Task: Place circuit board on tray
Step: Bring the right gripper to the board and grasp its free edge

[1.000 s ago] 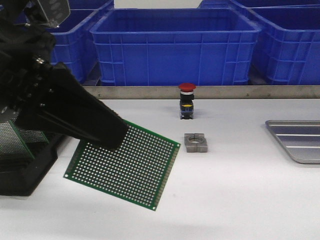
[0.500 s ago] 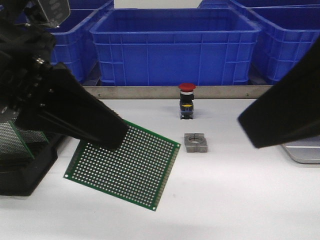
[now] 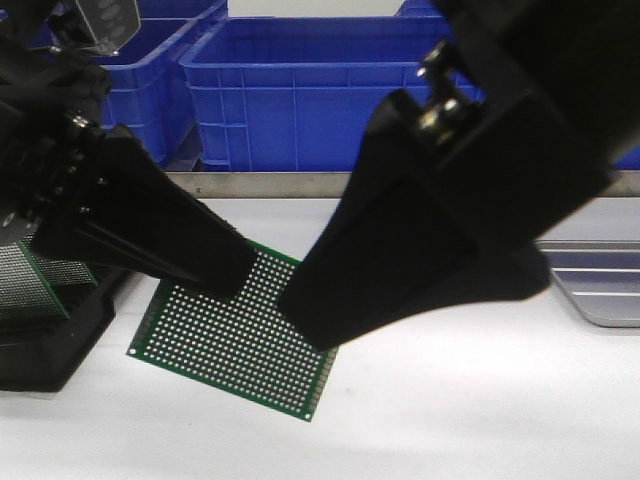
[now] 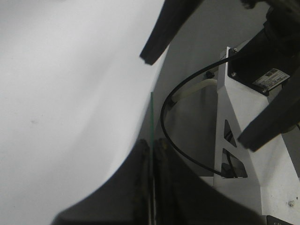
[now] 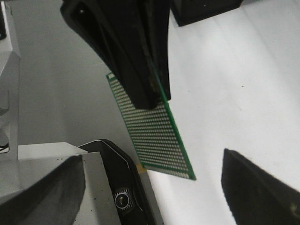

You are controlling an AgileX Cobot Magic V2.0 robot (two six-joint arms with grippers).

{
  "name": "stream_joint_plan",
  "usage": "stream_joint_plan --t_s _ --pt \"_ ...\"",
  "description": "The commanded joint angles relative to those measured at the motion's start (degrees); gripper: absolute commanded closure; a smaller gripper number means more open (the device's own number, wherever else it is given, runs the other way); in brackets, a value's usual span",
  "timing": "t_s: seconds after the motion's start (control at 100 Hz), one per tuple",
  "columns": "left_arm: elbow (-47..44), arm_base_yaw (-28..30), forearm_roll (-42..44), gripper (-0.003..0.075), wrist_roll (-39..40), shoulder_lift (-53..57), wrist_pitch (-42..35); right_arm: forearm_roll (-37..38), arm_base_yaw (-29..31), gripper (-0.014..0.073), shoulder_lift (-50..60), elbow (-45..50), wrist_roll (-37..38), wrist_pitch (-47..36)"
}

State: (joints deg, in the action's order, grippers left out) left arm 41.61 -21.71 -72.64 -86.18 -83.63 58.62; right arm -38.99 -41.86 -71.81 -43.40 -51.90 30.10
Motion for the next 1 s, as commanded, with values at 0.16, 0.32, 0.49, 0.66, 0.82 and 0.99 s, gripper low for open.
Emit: stream_joint_plan --t_s 0.16,0.32,0.49,0.66,0.82,0.99 --pt "1.45 -0.59 -3.65 0.0741 -0.02 1.35 2.07 -3.37 -0.16 -0.0018 -7.09 -6.01 -4.89 0.77" --pt "1.45 -0.59 -3.65 0.0741 -0.02 1.35 2.07 -3.37 -0.16 0.0053 -8.88 -8.27 -5.15 4.15" --pt "1.45 -0.59 -3.65 0.0740 -0.02 1.35 2.07 -3.57 -0.10 0.0407 -8.79 -8.32 -5.15 4.40" --pt "1.45 -0.59 -3.65 0.0610 -0.02 1.35 3.19 -3.83 -0.10 0.0657 -8.79 -8.32 -5.10 5.48" --pt "1.45 -0.59 -3.54 0.0246 -0.02 1.35 3.19 -4.40 -0.08 0.0664 -8.79 -8.32 -5.10 7.94" --pt "1.55 0.08 -2.92 0.0153 -0.02 1.46 3.08 -7.96 2.03 0.0664 -8.58 -8.32 -4.79 8.76"
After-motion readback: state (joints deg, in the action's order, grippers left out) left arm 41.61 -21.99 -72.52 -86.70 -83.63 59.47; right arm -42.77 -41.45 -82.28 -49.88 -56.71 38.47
